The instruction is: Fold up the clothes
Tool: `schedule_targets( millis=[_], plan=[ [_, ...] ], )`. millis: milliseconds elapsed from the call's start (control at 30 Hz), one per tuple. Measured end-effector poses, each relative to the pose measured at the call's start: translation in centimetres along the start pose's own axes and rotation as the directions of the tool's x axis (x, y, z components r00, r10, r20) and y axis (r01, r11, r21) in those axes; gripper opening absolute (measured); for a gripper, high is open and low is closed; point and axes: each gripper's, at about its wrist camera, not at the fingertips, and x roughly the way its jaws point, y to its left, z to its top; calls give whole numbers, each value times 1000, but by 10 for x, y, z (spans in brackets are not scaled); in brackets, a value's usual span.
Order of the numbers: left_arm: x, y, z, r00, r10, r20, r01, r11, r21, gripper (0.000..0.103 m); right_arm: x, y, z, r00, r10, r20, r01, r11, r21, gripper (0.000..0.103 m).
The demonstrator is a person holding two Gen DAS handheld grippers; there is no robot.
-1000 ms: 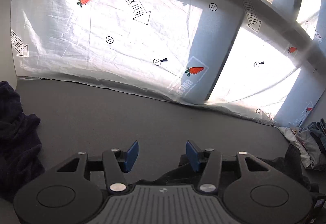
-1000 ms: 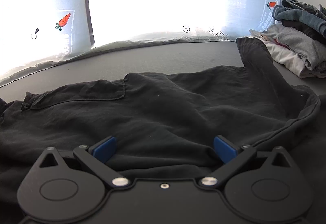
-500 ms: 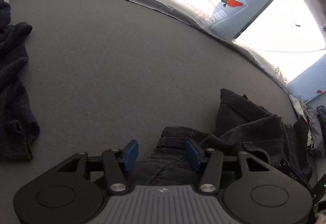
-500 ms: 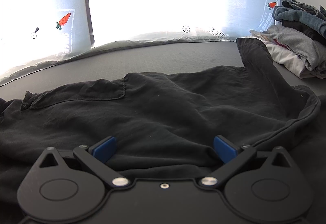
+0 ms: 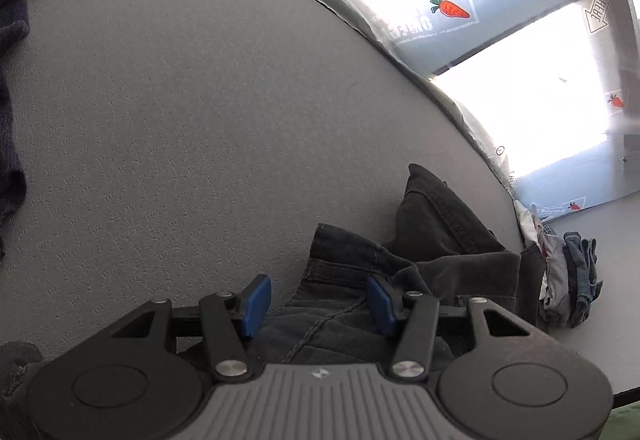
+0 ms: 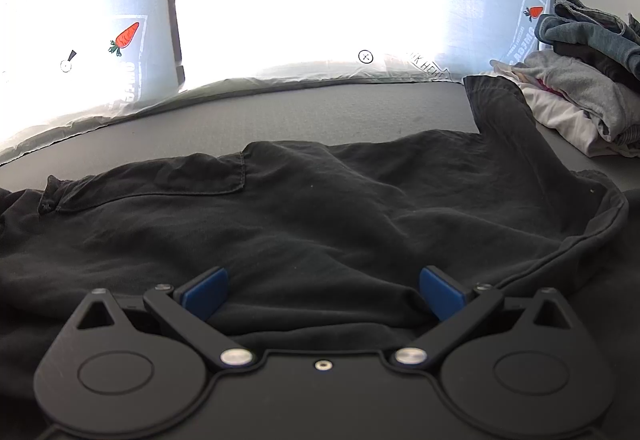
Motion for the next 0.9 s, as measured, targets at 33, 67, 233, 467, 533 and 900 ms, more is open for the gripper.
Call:
schedule_targets(
  millis=[33,67,233,467,533,900],
  plan=[
    [1,4,3,1000,-8,-7,8,1000,-23,58,0,0,0,1000,0,0,0,1000,0,103],
    [2,7,6,1000,-9,-9,8,999,-43,59,0,0,0,1000,-1,0,1,1000,0,103],
    [1,24,16,995,-96,22,98,975,-200,60,0,1,0,1000,-2,-1,2,1000,-1,103],
    [6,18,21,987,-157,28,159,961,-226,75,0,0,0,1000,-2,-1,2,1000,-1,103],
    [10,14,20,989,-148,9,147,967,-206,74,0,0,0,1000,-2,-1,2,1000,-1,103],
    [-35,-17,42,974,73,214,-44,990,-133,10,1,0,9,999,15,-44,-16,999,-31,103]
  ],
)
